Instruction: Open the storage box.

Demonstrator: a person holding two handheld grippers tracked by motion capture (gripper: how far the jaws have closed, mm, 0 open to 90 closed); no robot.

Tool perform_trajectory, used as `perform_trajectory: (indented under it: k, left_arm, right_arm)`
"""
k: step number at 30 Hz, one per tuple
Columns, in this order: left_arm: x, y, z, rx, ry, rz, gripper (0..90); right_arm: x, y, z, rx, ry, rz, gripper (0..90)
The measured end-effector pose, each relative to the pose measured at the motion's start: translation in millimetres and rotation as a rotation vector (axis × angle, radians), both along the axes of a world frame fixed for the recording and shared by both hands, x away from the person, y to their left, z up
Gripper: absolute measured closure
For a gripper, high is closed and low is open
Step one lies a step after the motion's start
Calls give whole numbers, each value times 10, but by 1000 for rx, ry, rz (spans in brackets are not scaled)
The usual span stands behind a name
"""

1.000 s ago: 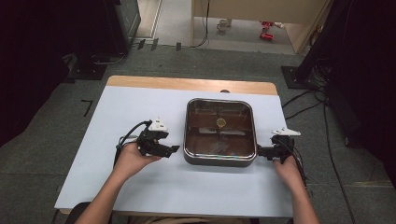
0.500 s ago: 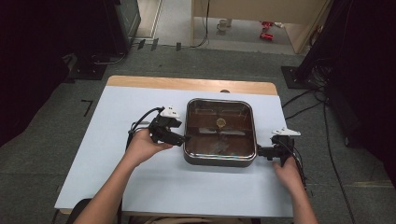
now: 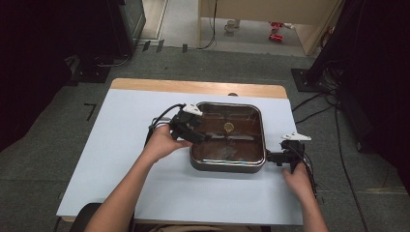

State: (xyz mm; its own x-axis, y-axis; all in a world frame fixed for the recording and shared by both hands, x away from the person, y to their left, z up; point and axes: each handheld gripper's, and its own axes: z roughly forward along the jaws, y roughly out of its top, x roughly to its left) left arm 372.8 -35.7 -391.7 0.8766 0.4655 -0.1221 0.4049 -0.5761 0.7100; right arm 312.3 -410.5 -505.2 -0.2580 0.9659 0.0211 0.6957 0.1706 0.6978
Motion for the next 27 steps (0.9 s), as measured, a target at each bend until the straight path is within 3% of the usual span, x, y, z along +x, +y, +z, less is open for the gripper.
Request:
perform_trajectory:
  k: [4, 7, 10, 16, 27]
  left_arm:
    - [26, -120, -36, -16, -38, -11, 306]
    - [58, -209, -73, 1, -50, -20, 315]
    - [107, -283, -88, -17, -45, -26, 324]
    - [174, -448, -144, -15, -54, -40, 333]
    - [272, -718, -346, 11, -50, -60, 379]
  right_arm:
    - [1, -2, 0, 2, 2, -1, 0]
    - [1, -3, 0, 3, 1, -1, 0]
    - [1, -3, 0, 2, 1, 0, 0]
    - [1, -2, 0, 3, 2, -1, 0]
    - [0, -1, 0, 5, 2, -3, 0]
